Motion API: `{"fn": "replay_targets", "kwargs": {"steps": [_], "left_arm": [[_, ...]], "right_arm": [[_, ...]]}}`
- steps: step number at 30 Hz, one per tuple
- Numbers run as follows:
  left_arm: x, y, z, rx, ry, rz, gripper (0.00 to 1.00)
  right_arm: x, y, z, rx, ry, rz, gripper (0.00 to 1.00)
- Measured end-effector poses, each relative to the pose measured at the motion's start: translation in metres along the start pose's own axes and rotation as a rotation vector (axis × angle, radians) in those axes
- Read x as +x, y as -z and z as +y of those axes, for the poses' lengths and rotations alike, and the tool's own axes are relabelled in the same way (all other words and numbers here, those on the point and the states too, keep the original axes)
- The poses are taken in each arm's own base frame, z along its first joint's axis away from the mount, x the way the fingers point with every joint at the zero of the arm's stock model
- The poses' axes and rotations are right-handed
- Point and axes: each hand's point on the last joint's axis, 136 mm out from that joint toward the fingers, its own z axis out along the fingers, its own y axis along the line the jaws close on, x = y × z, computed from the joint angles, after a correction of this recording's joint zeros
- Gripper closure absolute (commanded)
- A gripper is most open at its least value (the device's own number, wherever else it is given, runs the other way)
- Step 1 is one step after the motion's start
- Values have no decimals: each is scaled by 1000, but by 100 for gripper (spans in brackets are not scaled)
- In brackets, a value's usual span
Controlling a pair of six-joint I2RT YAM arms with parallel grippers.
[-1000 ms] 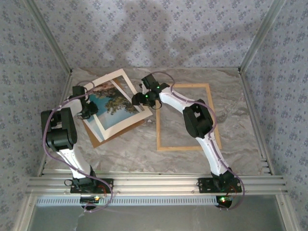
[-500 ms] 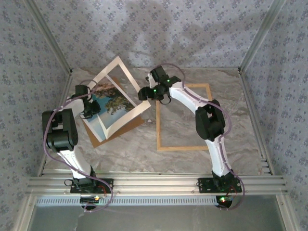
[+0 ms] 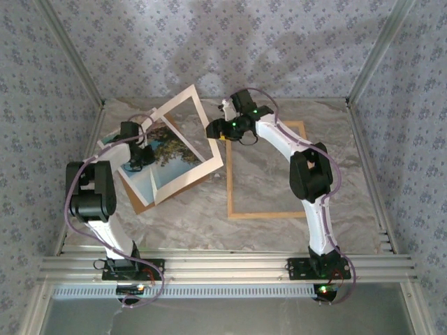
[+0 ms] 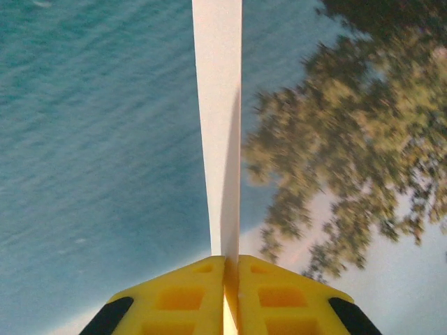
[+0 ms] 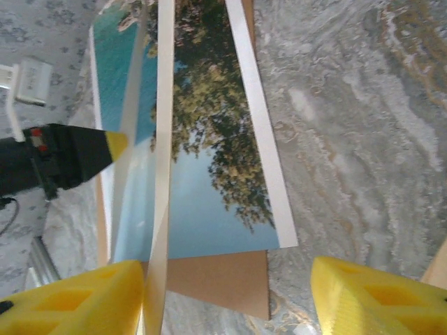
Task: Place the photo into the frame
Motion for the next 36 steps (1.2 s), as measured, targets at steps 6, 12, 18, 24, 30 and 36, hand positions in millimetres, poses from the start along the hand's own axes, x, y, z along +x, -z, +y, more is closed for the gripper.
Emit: {"fn": "replay_targets", "kwargs": {"steps": [6,12,18,24,30,36], "left_arm": [[11,-2,-20,1,-76,19,87],[14,-1,-34,0,-131,14,87],[19,-1,-47,7,-166,15,78],[16,18,-75,100,-170,-19,49],[8,77,-114,318,-154,-165,33],[5,105,-128,424,-131,-243,31]], "right_arm": [[-6,8,1,-62,-24,-2,56],[-13,17,-7,-83,-48,-16,76],[-14,24,-16,-93,-60,-17,94],[19,45,-30,-74,-97,18,100],[57,109,-38,-95,-143,-12,100],[81,166,-50,-76,-176,-79,100]]}}
